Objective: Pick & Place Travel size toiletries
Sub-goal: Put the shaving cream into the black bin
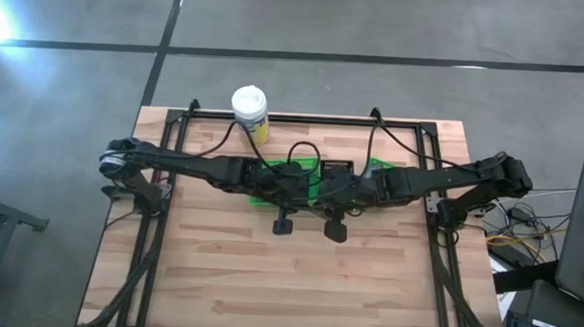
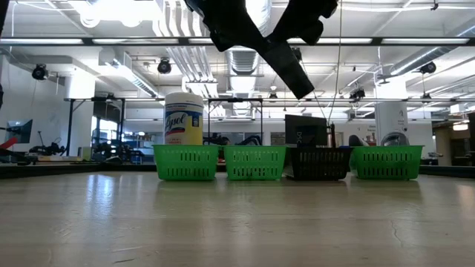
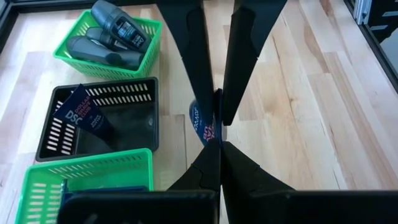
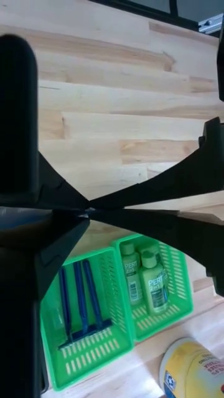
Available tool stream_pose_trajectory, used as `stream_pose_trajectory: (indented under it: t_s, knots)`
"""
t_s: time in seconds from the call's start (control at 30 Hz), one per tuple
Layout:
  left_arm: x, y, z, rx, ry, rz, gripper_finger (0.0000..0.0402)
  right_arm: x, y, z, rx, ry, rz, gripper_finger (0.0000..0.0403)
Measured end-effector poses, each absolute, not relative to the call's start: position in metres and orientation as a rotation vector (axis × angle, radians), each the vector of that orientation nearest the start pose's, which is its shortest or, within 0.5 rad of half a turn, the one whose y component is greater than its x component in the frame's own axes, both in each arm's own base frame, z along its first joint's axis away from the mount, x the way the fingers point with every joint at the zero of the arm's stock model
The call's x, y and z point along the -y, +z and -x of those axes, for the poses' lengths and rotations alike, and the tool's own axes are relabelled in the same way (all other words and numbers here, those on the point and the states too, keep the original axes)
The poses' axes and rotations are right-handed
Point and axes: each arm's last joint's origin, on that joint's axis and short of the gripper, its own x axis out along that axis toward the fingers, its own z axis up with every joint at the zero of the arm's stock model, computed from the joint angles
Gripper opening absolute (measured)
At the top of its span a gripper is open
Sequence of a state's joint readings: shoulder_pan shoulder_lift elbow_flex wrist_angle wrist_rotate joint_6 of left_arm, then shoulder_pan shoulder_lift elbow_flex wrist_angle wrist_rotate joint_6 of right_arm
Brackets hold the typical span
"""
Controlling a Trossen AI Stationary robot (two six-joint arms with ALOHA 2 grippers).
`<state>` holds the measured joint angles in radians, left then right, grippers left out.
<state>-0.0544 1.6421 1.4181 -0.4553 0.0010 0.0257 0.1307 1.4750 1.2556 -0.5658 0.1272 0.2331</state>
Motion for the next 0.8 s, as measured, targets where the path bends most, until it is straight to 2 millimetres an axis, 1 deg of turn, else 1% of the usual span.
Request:
stream_pose_trajectory:
  t_s: [0.2, 0.37, 0.5, 0.6, 0.8]
  knots:
    - [0.0199, 0.3102, -0.3657, -0.679, -0.063, -0.043, 0.0000, -0.0373, 0.3031, -0.3129, -0.773, -0.096, -0.135, 0.0011]
    - [0.0200, 0.3101, -0.3657, -0.679, -0.064, -0.042, 0.0000, -0.0374, 0.3031, -0.3132, -0.770, -0.104, -0.153, 0.0009]
    - [0.0198, 0.3102, -0.3657, -0.678, -0.056, -0.045, 0.0006, -0.0364, 0.3030, -0.3133, -0.762, -0.147, -0.148, 0.0009]
    - [0.0194, 0.3113, -0.3653, -0.673, -0.025, -0.051, 0.0029, -0.0355, 0.3036, -0.3137, -0.745, -0.178, -0.137, 0.0009]
    - [0.0211, 0.3145, -0.3636, -0.661, 0.045, -0.081, 0.0102, -0.0340, 0.3015, -0.3133, -0.673, -0.240, -0.150, 0.0008]
